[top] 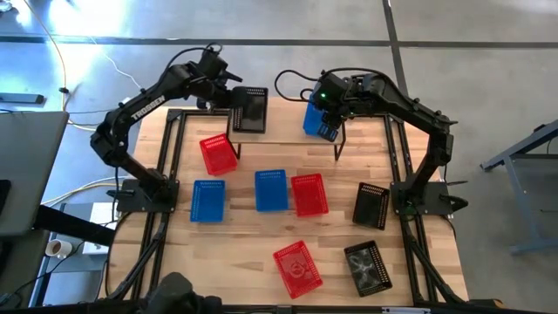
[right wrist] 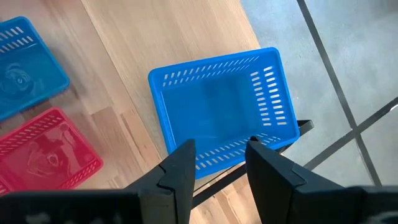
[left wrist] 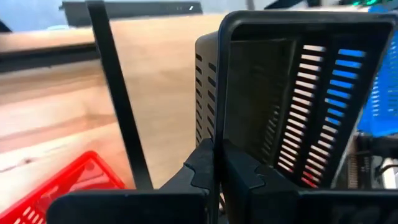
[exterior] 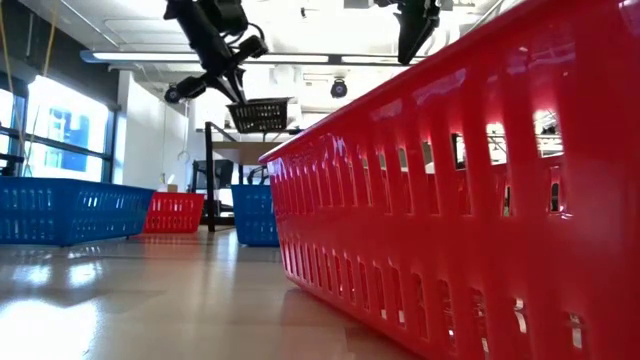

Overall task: Stack baskets on shelf by color
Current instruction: Put the left black bin on the shelf

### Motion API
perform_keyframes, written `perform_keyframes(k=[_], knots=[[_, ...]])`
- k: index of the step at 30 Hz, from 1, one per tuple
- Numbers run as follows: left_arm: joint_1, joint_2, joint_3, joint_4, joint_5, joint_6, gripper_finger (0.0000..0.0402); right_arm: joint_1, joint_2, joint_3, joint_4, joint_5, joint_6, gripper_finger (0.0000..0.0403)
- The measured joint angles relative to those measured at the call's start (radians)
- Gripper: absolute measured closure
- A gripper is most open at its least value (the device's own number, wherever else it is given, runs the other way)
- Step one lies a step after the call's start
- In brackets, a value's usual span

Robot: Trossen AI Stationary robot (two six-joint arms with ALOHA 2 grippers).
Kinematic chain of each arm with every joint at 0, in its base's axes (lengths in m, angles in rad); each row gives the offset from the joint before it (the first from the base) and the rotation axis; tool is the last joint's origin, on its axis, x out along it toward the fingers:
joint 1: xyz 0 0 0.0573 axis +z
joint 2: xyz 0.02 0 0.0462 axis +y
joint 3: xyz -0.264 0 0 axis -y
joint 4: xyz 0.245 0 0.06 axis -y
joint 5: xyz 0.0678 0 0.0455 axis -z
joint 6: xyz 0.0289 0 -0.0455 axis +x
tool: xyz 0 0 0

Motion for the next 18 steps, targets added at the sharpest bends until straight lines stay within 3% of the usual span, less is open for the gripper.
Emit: perform_keyframes(k=[18], knots=[[0.0, 0.066, 0.0, -0.037, 0.002, -0.011, 0.0396, 0.0, 0.0, 0.0, 0.0, 0.0, 0.003, 0.0277]])
